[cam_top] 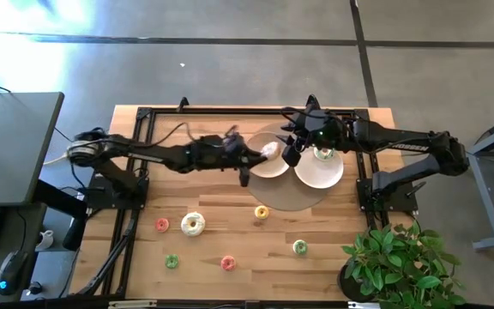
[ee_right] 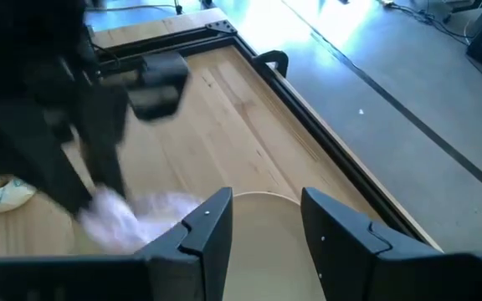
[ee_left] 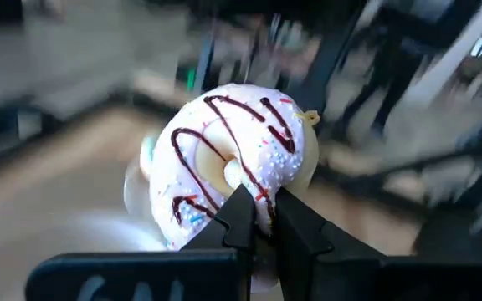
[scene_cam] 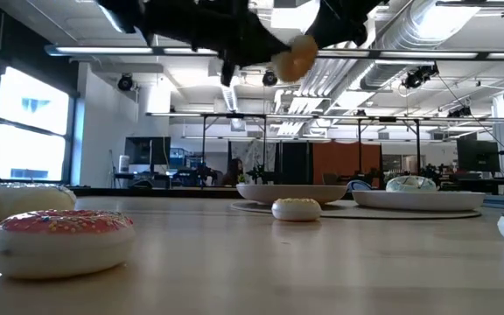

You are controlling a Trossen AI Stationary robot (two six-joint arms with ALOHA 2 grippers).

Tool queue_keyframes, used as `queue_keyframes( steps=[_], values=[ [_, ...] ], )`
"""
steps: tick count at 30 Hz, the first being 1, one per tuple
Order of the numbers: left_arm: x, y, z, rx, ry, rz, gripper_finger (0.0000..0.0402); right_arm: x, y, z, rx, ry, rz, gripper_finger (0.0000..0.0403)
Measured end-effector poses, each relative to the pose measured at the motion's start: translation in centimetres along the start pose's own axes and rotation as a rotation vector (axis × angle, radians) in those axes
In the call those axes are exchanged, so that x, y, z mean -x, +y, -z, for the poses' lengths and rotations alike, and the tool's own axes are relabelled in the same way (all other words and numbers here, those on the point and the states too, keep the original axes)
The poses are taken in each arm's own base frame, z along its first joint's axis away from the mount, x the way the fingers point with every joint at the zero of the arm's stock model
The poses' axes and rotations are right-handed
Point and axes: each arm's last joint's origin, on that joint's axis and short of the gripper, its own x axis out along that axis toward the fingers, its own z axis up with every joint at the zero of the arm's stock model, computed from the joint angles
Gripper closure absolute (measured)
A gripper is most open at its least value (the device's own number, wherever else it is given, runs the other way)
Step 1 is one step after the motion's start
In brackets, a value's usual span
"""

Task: Pick & Place donuts
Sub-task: Put the large light purple doughnut on the right white plate

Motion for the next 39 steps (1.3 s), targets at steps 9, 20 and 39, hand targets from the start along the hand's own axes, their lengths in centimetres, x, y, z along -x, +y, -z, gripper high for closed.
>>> queue_keyframes(
  steps=[9,20,39],
  values=[
    [-8.5,0.4,-1.0,-0.111,0.312,-0.062,0.0395,0.0,0.0,-0.1,-0.003,-0.008,-0.001,0.0263],
    [-16.8,0.4,0.1,-0.159,0.263,0.035,0.0396,0.2,-0.4,0.6,0.031,0.050,0.053,0.0263],
    [-17.8,1.1,2.2,-0.123,0.357,-0.096,0.0377,0.3,-0.9,1.9,0.206,0.194,0.151,0.0263]
  ],
)
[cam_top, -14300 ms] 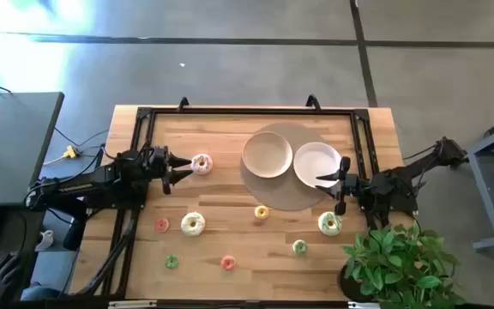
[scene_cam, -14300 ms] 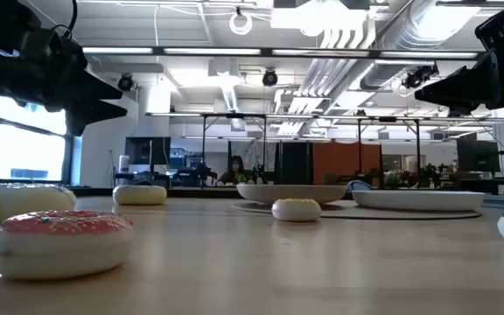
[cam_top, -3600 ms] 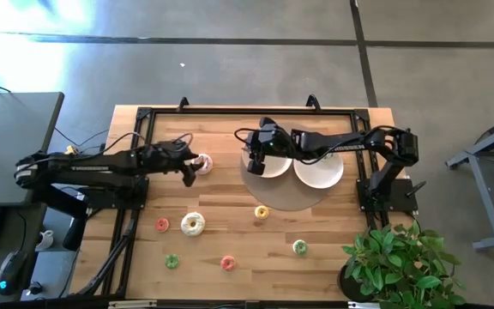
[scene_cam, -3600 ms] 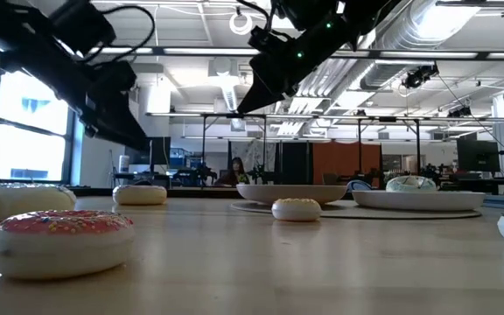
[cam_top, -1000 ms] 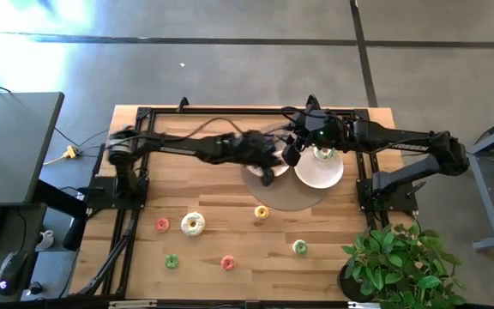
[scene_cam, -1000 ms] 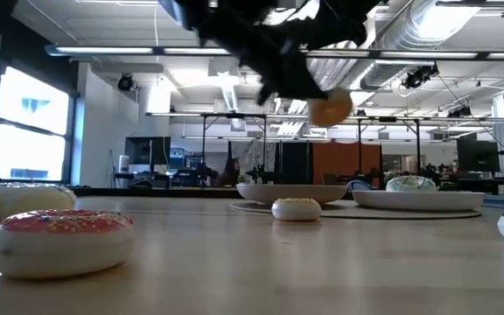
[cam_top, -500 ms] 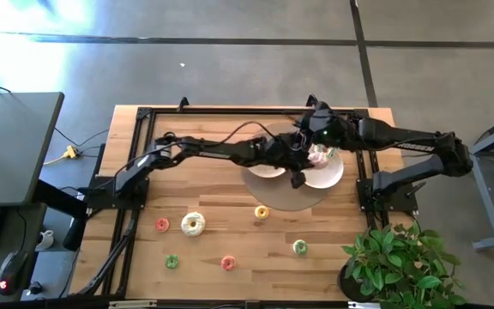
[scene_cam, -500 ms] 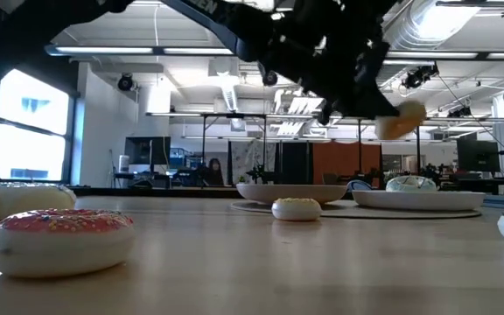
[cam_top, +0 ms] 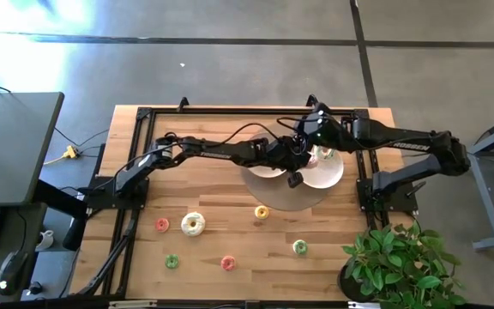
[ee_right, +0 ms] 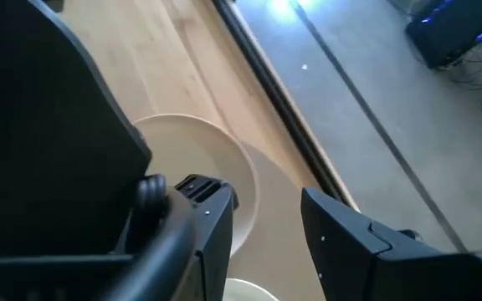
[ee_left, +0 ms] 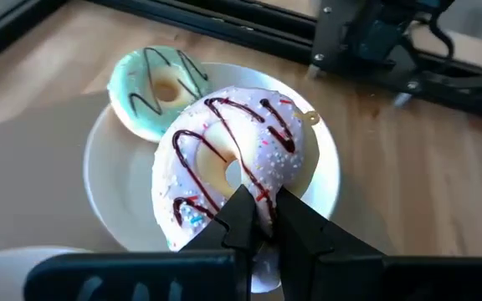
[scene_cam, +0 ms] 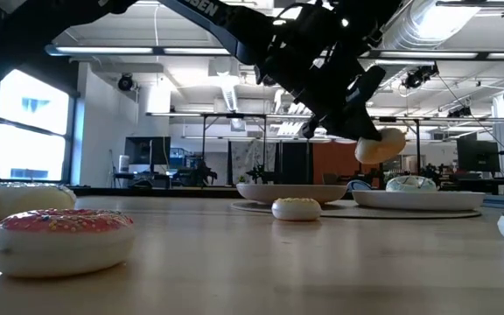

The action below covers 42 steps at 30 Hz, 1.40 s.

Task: Pick & Place donuts
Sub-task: Put the large light purple doughnut on the right white plate

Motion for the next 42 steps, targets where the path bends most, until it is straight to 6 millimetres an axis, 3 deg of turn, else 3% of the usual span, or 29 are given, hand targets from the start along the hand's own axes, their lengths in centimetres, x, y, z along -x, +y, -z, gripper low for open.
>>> queue_keyframes(
  steps=[28,32,42],
  values=[
    [0.0,-1.1,-0.1,0.037,-0.024,0.044,0.0373,0.1,0.1,0.0,-0.002,-0.004,-0.046,0.0263],
    [0.0,-1.1,0.0,0.027,-0.013,0.039,0.0340,0.1,0.1,0.0,-0.001,-0.002,-0.045,0.0263],
    [0.1,-1.1,0.5,-0.100,0.044,0.091,0.0205,0.0,0.1,0.0,0.005,0.004,-0.045,0.0263]
  ],
)
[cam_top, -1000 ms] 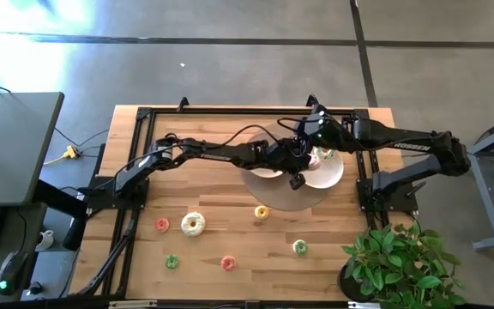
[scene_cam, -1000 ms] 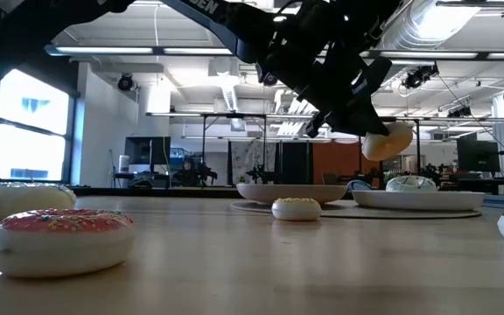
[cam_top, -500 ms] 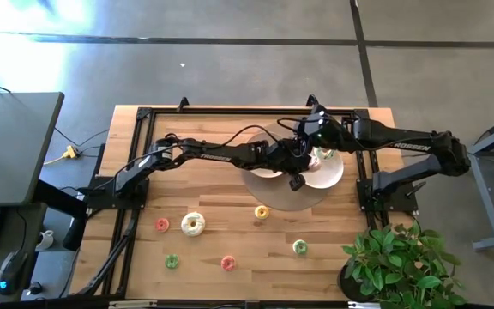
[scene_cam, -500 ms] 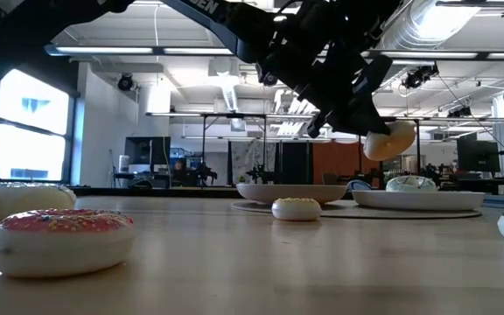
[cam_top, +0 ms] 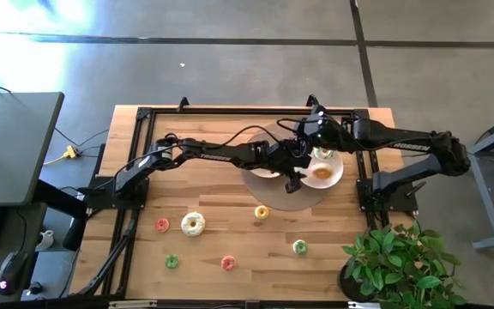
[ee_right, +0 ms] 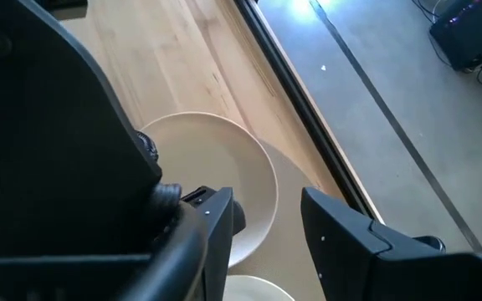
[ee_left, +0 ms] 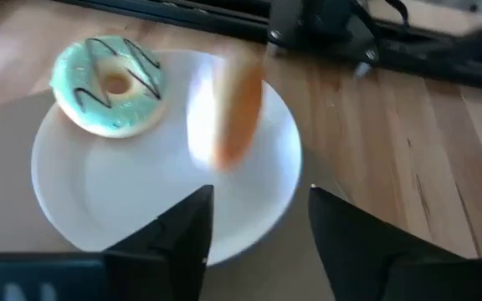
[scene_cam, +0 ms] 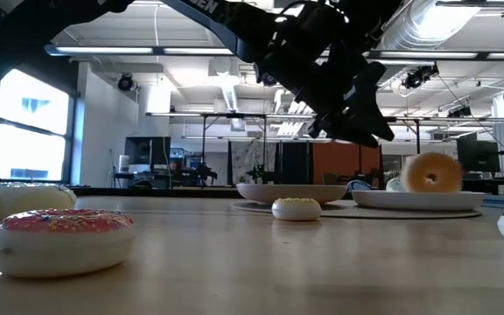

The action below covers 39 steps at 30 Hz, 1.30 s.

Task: Pick & Place donuts
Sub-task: Put the large light purple doughnut on the right white plate, then put the large white doughnut on the right white plate

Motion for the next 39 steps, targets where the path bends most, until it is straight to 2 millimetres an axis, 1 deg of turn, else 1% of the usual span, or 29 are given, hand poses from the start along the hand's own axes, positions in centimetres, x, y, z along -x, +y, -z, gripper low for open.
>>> queue_keyframes(
  steps=[4,6,9,10,12,15,18,20,21,22,25,27,29,31,35,37,39],
  values=[
    [0.0,0.1,0.1,-0.022,0.006,-0.004,0.0182,0.0,0.0,0.0,0.000,-0.001,0.001,0.0263],
    [0.0,0.1,0.3,-0.020,0.032,-0.006,0.0180,0.0,0.0,0.0,0.001,0.001,0.000,0.0263],
    [0.2,0.1,1.0,-0.034,0.117,-0.013,0.0184,-0.1,0.0,0.1,0.008,0.012,-0.003,0.0263],
    [0.5,0.3,1.2,-0.049,0.155,-0.018,0.0186,-0.1,0.0,0.2,0.011,0.018,-0.002,0.0263],
    [1.7,1.1,1.2,-0.036,0.237,-0.049,0.0187,-0.1,0.0,0.2,0.009,0.020,0.004,0.0263],
    [4.5,2.3,0.0,0.021,0.287,-0.092,0.0188,0.0,0.0,0.2,-0.001,0.017,0.005,0.0263],
    [9.1,2.8,-2.3,0.055,0.282,-0.138,0.0188,0.0,0.0,0.1,-0.002,0.012,0.001,0.0263],
    [11.6,2.3,-4.1,0.048,0.212,-0.159,0.0188,0.0,0.0,0.0,-0.005,0.004,0.000,0.0263],
    [12.9,2.0,-4.6,0.045,0.208,-0.160,0.0188,0.0,0.0,0.0,-0.007,0.001,0.000,0.0263],
    [14.0,1.5,-4.8,0.039,0.214,-0.159,0.0188,0.0,0.0,0.0,-0.009,-0.004,0.000,0.0263],
    [16.5,0.4,-6.2,0.023,0.142,-0.152,0.0188,0.0,0.0,-0.1,-0.006,-0.006,-0.002,0.0263],
    [19.0,-0.4,-6.7,0.013,0.139,-0.161,0.0188,0.0,0.0,-0.3,-0.015,-0.028,-0.002,0.0263],
    [21.0,-1.2,-7.5,0.001,0.082,-0.174,0.0188,0.0,0.0,-0.4,-0.018,-0.039,-0.001,0.0263],
    [23.2,-1.9,-7.5,-0.010,0.096,-0.198,0.0188,0.0,0.0,-0.6,-0.023,-0.054,-0.001,0.0263],
    [26.0,-3.4,-7.2,-0.009,0.110,-0.255,0.0188,0.0,0.0,-0.7,-0.026,-0.067,-0.001,0.0263],
    [28.0,-4.2,-6.6,-0.001,0.134,-0.302,0.0188,0.0,0.0,-0.7,-0.028,-0.072,-0.001,0.0263],
    [29.7,-5.1,-6.4,0.012,0.121,-0.355,0.0188,0.0,0.0,-0.8,-0.032,-0.080,0.000,0.0263]
  ],
)
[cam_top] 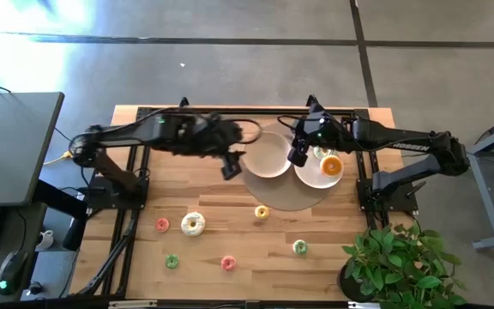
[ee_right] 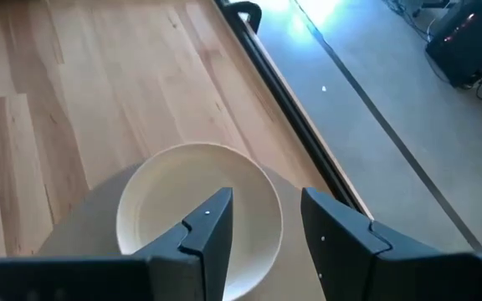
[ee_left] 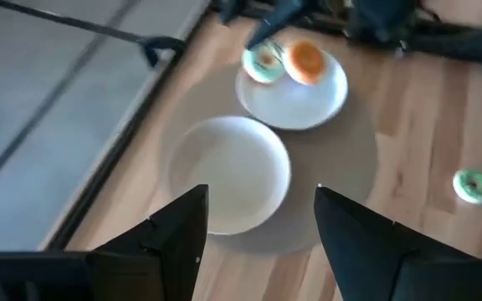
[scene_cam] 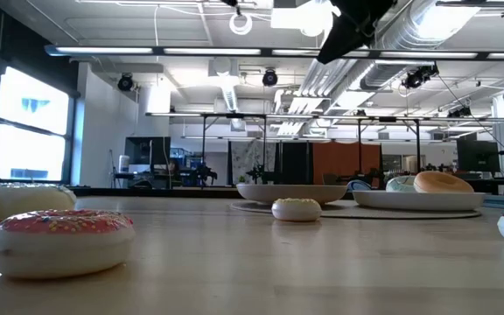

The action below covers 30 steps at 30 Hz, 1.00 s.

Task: Pick & Place donuts
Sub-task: Put the large white doughnut on the right white plate

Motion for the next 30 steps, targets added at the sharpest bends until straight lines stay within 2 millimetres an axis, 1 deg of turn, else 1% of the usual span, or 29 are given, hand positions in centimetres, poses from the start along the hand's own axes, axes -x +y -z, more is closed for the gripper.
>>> queue_keyframes(
  steps=[3,4,6,8,10,13,16,22,26,30],
  values=[
    [2.7,-0.4,1.6,0.016,0.033,-0.074,0.0188,0.0,0.0,-0.1,-0.003,-0.008,0.000,0.0263],
    [3.3,-0.7,1.9,0.022,0.033,-0.093,0.0188,0.0,0.0,-0.2,-0.003,-0.016,0.000,0.0263],
    [4.4,-1.3,2.6,0.051,0.012,-0.113,0.0188,0.0,0.0,-0.4,0.013,-0.040,0.002,0.0263],
    [5.4,-1.8,4.2,0.047,0.039,-0.110,0.0188,0.0,0.0,-0.6,0.026,-0.056,0.002,0.0263],
    [6.2,-2.3,5.3,0.071,0.016,-0.089,0.0188,0.0,0.0,-0.7,0.020,-0.068,0.002,0.0263],
    [7.0,-2.6,7.7,0.097,0.029,-0.071,0.0188,0.0,-0.1,-0.8,-0.037,-0.082,0.000,0.0263],
    [7.5,-2.4,10.0,0.130,0.002,-0.084,0.0188,0.1,-0.1,-1.2,-0.071,-0.122,-0.005,0.0263],
    [7.8,-1.6,15.1,0.190,-0.043,-0.079,0.0188,0.1,0.0,-1.5,-0.084,-0.152,-0.020,0.0263],
    [7.2,-1.0,18.4,0.223,-0.068,-0.053,0.0188,0.2,0.0,-1.6,-0.060,-0.156,-0.036,0.0263],
    [6.8,-0.1,20.9,0.274,-0.116,-0.019,0.0188,0.8,-0.2,-1.7,-0.073,-0.182,-0.055,0.0263]
  ],
)
